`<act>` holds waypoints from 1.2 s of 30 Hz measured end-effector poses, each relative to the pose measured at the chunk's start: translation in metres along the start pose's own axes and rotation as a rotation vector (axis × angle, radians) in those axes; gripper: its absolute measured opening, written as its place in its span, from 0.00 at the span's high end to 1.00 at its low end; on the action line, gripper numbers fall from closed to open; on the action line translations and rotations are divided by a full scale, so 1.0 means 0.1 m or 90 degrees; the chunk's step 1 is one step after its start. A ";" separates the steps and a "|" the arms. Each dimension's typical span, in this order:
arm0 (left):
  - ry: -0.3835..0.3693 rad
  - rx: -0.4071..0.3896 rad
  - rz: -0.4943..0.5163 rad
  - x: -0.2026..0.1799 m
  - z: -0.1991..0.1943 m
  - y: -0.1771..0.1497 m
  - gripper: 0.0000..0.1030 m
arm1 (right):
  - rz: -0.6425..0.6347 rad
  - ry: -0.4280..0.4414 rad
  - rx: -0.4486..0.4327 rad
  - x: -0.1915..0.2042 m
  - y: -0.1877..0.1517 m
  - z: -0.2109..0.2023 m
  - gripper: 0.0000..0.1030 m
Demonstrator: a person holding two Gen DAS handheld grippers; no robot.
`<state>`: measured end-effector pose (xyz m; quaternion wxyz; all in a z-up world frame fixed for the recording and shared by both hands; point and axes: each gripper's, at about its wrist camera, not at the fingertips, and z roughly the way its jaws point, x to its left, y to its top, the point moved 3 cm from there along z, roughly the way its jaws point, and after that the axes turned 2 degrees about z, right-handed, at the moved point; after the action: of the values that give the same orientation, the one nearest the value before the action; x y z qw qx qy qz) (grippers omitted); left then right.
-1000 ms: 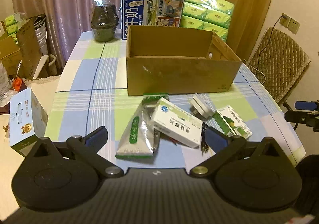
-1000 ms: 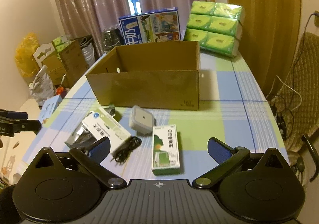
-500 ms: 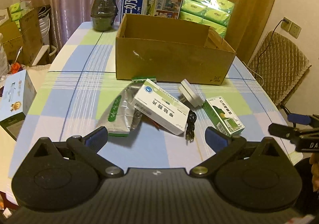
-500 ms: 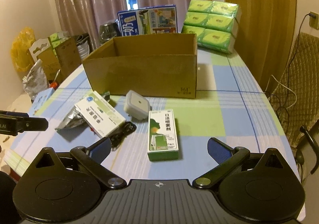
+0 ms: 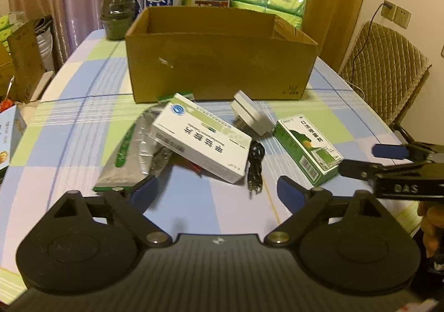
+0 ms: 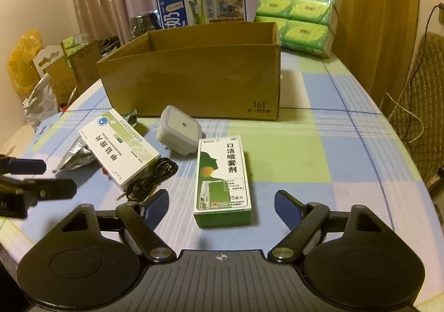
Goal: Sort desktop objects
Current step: 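Lower the right tool onto the green-white mouth spray box and close it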
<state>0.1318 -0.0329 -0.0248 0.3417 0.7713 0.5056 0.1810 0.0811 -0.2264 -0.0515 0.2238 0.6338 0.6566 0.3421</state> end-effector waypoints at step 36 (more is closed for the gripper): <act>-0.072 0.020 0.091 -0.43 0.69 -0.05 0.63 | 0.030 -0.034 0.039 -0.38 -0.09 0.29 0.49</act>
<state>0.1534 -0.0946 -0.0736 0.3437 0.8195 0.4321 0.1533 0.0996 -0.2587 -0.0829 0.2135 0.6645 0.6456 0.3099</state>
